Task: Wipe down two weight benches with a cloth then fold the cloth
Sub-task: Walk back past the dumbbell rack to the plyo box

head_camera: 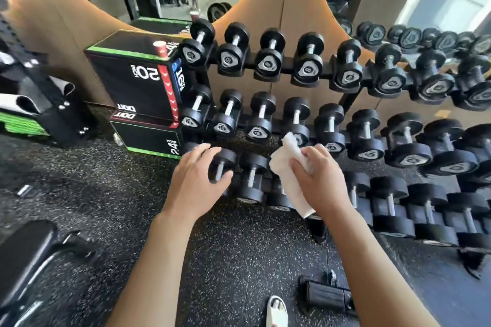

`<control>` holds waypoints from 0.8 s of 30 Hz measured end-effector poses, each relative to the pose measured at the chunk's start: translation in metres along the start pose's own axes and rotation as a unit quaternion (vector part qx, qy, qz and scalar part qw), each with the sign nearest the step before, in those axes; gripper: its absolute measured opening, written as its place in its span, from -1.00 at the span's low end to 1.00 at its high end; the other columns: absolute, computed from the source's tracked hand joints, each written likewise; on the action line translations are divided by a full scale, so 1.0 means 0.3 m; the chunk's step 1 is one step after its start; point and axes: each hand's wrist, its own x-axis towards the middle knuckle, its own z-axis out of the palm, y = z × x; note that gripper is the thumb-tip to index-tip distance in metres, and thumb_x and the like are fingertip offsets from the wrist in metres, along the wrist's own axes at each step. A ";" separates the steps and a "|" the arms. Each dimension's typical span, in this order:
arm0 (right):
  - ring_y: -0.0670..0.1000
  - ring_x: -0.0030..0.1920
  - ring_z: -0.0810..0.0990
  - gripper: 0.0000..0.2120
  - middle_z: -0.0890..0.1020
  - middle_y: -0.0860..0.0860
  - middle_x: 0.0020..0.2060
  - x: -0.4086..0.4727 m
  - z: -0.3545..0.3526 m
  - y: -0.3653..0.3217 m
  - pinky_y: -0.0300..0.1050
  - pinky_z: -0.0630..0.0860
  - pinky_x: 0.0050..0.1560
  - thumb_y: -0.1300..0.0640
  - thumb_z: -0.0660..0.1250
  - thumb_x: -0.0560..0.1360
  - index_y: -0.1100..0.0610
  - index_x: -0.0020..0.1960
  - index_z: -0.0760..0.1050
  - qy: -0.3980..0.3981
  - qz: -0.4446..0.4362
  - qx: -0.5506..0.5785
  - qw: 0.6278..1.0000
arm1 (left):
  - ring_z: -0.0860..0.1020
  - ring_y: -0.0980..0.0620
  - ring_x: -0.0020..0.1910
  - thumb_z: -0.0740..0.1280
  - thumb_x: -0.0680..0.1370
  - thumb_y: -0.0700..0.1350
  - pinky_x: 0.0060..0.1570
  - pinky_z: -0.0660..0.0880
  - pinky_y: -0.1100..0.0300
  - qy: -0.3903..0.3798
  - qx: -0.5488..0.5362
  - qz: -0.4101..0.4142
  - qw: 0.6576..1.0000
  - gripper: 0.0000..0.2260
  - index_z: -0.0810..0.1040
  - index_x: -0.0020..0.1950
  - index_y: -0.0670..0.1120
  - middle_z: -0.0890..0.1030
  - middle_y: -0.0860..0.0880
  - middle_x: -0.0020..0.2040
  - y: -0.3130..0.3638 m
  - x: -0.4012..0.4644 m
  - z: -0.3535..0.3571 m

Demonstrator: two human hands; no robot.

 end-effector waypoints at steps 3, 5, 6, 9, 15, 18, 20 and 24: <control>-0.09 -0.19 0.52 -0.86 0.49 -0.15 -0.03 0.112 0.052 0.001 -0.08 0.44 -0.23 -0.06 0.33 0.62 0.01 0.04 0.52 -0.020 -0.014 0.009 1.000 | 0.30 0.01 0.54 0.35 0.61 0.18 0.53 0.34 -0.10 0.019 0.008 -0.025 0.999 -0.46 0.43 0.56 0.03 0.39 0.07 0.55 -0.039 0.065 0.002; -0.04 -0.19 0.54 -0.83 0.49 -0.13 -0.02 0.190 0.078 0.010 -0.05 0.48 -0.22 -0.06 0.32 0.62 0.04 0.07 0.54 -0.033 -0.026 0.012 0.999 | 0.31 0.02 0.53 0.33 0.60 0.20 0.53 0.35 -0.09 0.029 0.010 -0.039 0.999 -0.45 0.44 0.55 0.03 0.39 0.08 0.54 -0.044 0.115 0.010; -0.04 -0.20 0.54 -0.82 0.49 -0.12 -0.03 0.228 0.086 0.017 -0.04 0.49 -0.22 -0.07 0.32 0.62 0.04 0.07 0.53 -0.037 -0.033 0.014 0.999 | 0.31 0.01 0.53 0.33 0.59 0.21 0.52 0.36 -0.10 0.033 0.009 -0.045 0.998 -0.45 0.44 0.54 0.03 0.39 0.08 0.53 -0.039 0.144 0.014; -0.06 -0.22 0.52 -0.82 0.46 -0.13 -0.07 0.343 0.103 0.053 -0.05 0.48 -0.23 -0.07 0.32 0.62 0.04 0.06 0.52 -0.040 -0.048 0.023 0.998 | 0.31 0.02 0.53 0.29 0.58 0.23 0.51 0.37 -0.11 0.037 0.012 -0.053 0.998 -0.43 0.44 0.55 0.04 0.38 0.10 0.54 -0.012 0.236 0.034; -0.15 -0.22 0.50 -0.89 0.45 -0.13 -0.09 0.526 0.149 0.127 -0.17 0.36 -0.30 -0.08 0.31 0.62 -0.08 -0.02 0.44 -0.067 -0.065 0.043 0.995 | 0.29 0.04 0.53 0.35 0.62 0.19 0.49 0.35 0.00 0.059 0.034 -0.076 0.995 -0.46 0.42 0.56 0.06 0.36 0.11 0.56 0.010 0.365 0.077; -0.18 -0.22 0.50 -0.89 0.44 -0.17 -0.09 0.584 0.179 0.126 -0.19 0.36 -0.31 -0.09 0.30 0.63 -0.08 0.00 0.45 -0.082 -0.068 0.053 0.993 | 0.28 0.06 0.54 0.35 0.61 0.18 0.48 0.34 0.01 0.069 0.042 -0.088 0.993 -0.47 0.42 0.56 0.08 0.35 0.12 0.56 -0.005 0.392 0.083; -0.17 -0.22 0.50 -0.87 0.44 -0.18 -0.08 0.608 0.200 0.115 -0.18 0.41 -0.28 -0.10 0.30 0.63 -0.05 0.03 0.48 -0.089 -0.072 0.058 0.992 | 0.28 0.07 0.54 0.35 0.61 0.18 0.48 0.31 0.04 0.074 0.045 -0.097 0.992 -0.48 0.42 0.56 0.09 0.34 0.14 0.56 -0.026 0.410 0.082; -0.13 -0.21 0.52 -0.86 0.46 -0.15 -0.06 0.633 0.238 0.093 -0.06 0.51 -0.22 -0.08 0.30 0.64 -0.01 0.05 0.51 -0.097 -0.072 0.063 0.991 | 0.28 0.08 0.53 0.36 0.61 0.18 0.49 0.34 0.02 0.081 0.039 -0.099 0.991 -0.49 0.42 0.55 0.11 0.34 0.17 0.54 -0.073 0.448 0.077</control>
